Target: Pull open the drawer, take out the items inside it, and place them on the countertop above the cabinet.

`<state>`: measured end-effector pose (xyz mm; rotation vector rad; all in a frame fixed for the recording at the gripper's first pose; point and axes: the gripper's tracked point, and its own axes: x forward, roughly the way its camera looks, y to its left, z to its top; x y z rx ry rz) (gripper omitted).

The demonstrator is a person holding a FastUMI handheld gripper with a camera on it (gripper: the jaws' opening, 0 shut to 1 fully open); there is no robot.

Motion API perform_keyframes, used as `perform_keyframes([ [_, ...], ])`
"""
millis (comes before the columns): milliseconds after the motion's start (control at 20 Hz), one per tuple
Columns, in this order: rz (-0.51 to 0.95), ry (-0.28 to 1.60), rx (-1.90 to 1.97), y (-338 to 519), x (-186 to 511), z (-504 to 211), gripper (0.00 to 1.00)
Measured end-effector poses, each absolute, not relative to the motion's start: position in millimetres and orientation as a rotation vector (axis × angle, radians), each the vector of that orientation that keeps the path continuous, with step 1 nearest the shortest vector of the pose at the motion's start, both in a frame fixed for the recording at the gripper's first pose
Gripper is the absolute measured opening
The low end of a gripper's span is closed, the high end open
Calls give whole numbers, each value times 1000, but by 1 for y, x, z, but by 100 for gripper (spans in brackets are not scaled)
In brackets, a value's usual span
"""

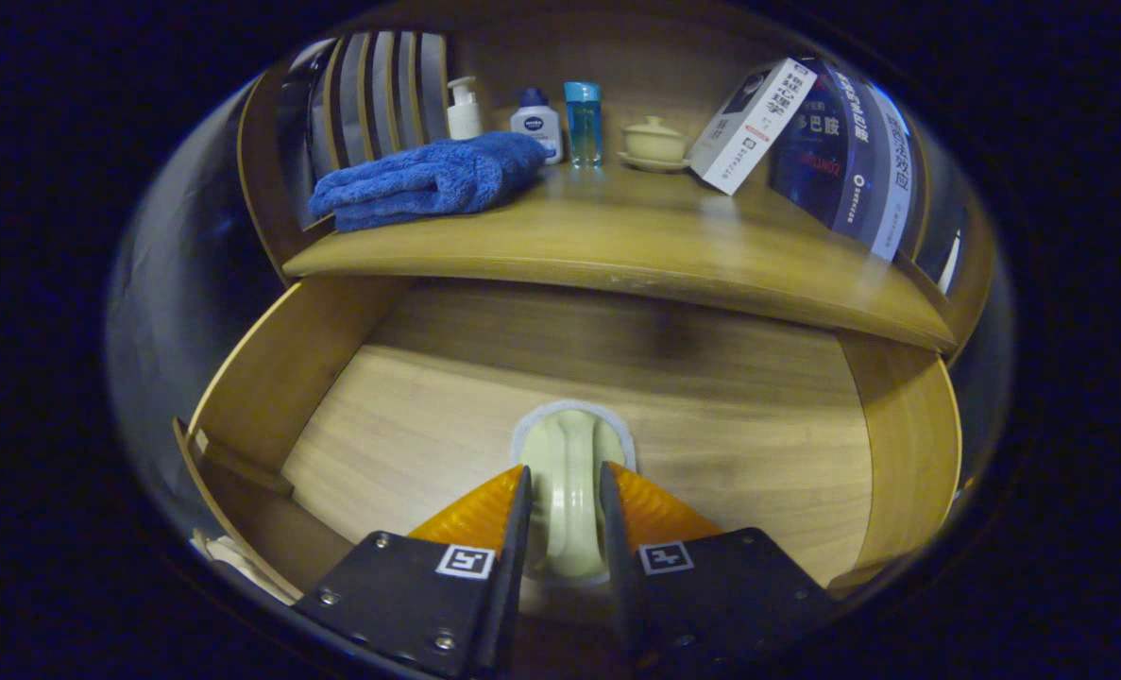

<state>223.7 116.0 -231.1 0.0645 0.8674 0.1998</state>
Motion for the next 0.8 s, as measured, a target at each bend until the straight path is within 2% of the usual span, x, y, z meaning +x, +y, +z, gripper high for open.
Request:
perform_keyframes([
  [600,177,844,40,108,223,-225,41],
  [650,177,839,32,110,233,-235,17],
  [800,188,817,-62,109,231,-231,17],
])
